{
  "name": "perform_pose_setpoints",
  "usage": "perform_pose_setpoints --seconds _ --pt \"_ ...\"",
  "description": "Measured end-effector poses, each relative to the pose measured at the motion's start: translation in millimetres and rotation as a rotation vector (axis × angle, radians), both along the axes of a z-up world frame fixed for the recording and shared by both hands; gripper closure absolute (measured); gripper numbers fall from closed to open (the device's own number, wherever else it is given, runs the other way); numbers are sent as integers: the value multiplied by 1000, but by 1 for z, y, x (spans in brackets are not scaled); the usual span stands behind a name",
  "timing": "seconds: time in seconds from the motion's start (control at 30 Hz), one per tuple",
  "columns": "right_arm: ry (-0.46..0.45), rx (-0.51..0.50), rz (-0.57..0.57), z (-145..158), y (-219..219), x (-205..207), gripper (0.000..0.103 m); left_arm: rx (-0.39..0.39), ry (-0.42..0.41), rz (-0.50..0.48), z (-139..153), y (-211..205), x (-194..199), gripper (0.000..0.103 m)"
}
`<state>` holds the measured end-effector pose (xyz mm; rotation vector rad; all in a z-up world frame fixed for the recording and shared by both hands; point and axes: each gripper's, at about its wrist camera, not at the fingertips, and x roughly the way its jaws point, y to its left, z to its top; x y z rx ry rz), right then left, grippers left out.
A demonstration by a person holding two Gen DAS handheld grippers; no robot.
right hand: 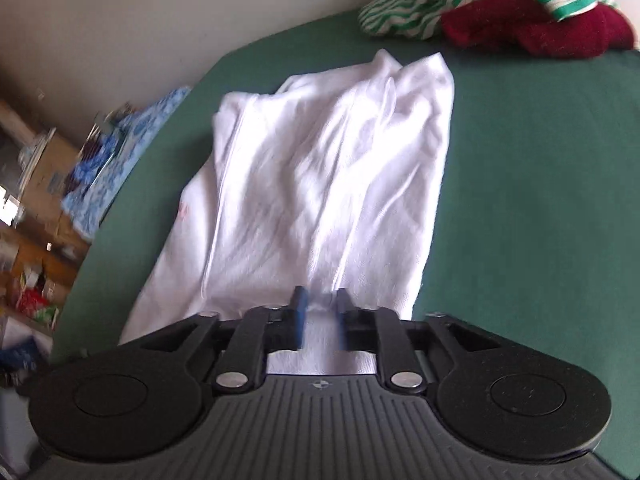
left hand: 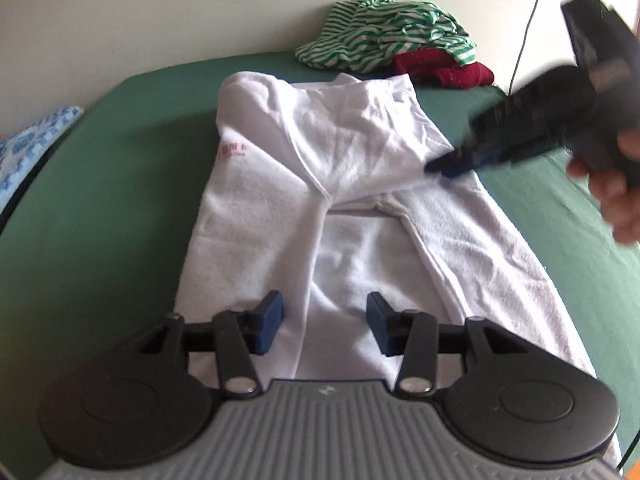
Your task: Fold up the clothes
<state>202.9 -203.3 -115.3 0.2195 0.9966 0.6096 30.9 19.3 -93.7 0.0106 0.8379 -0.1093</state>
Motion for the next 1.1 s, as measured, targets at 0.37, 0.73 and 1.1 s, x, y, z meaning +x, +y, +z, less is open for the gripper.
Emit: perform_pose_setpoints --seconds 0.37,0.73,1.1 --pt "-205 -113 -136 -9 47 72 83 -95 65 14 22 25 -80 48" --pt "-33 -87 -29 11 38 -21 75 -118 98 61 28 81 -180 48" --pt "11 -67 -27 17 77 -91 61 -137 90 -156 -6 112 -218 36"
